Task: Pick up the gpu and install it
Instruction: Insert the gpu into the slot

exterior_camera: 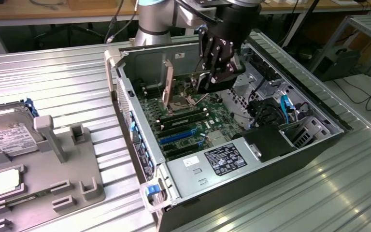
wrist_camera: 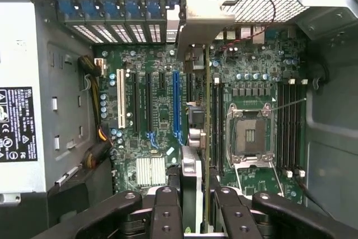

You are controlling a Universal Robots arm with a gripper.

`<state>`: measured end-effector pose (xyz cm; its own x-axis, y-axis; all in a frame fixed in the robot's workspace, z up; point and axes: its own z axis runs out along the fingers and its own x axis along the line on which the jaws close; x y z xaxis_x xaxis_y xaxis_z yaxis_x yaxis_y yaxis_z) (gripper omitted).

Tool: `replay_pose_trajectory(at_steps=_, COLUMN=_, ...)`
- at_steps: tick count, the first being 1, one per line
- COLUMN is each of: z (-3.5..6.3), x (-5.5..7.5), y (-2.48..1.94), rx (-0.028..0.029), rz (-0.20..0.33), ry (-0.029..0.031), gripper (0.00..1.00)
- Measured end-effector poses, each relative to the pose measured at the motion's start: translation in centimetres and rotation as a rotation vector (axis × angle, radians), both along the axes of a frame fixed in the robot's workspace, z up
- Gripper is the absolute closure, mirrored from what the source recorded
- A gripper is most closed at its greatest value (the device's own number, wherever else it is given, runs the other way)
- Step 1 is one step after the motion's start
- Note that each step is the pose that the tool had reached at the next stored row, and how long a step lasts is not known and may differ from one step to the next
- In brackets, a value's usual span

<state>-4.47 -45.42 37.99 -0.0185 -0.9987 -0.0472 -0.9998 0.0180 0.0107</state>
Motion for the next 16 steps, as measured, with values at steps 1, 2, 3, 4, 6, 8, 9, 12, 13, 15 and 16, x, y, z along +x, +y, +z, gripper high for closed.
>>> replay_pose_trajectory(at_steps=1, z=-0.23, x=-0.1, y=0.02, rx=0.0000, rz=0.000, ry=0.0000, gripper=0.72)
replay_pose_trajectory(at_steps=2, z=-0.35, x=-0.1, y=0.02, rx=-0.0001, rz=0.000, ry=0.0001, gripper=0.72)
replay_pose_trajectory(at_steps=3, z=-0.44, x=-0.2, y=0.04, rx=-0.0001, rz=0.000, ry=0.0000, gripper=0.72)
replay_pose_trajectory(at_steps=4, z=-0.52, x=-0.3, y=0.05, rx=-0.0002, rz=0.000, ry=0.0001, gripper=0.72)
replay_pose_trajectory(at_steps=6, z=-0.66, x=-0.5, y=0.05, rx=-0.0001, rz=0.000, ry=0.0000, gripper=0.72)
replay_pose_trajectory(at_steps=8, z=-0.82, x=-0.7, y=0.06, rx=-0.0001, rz=0.000, ry=0.0000, gripper=0.72)
replay_pose_trajectory(at_steps=9, z=-0.94, x=-0.8, y=0.06, rx=0.0000, rz=0.000, ry=0.0000, gripper=0.72)
replay_pose_trajectory(at_steps=12, z=-1.36, x=-0.9, y=0.06, rx=0.0005, rz=0.000, ry=0.0000, gripper=0.72)
replay_pose_trajectory(at_steps=13, z=-1.45, x=-0.9, y=0.06, rx=0.0012, rz=0.000, ry=0.0000, gripper=0.72)
replay_pose_trajectory(at_steps=15, z=-1.71, x=-0.9, y=0.06, rx=0.0016, rz=0.000, ry=0.0000, gripper=0.72)
replay_pose_trajectory(at_steps=16, z=-1.89, x=-0.9, y=0.06, rx=0.0015, rz=0.000, ry=0.0000, gripper=0.72)
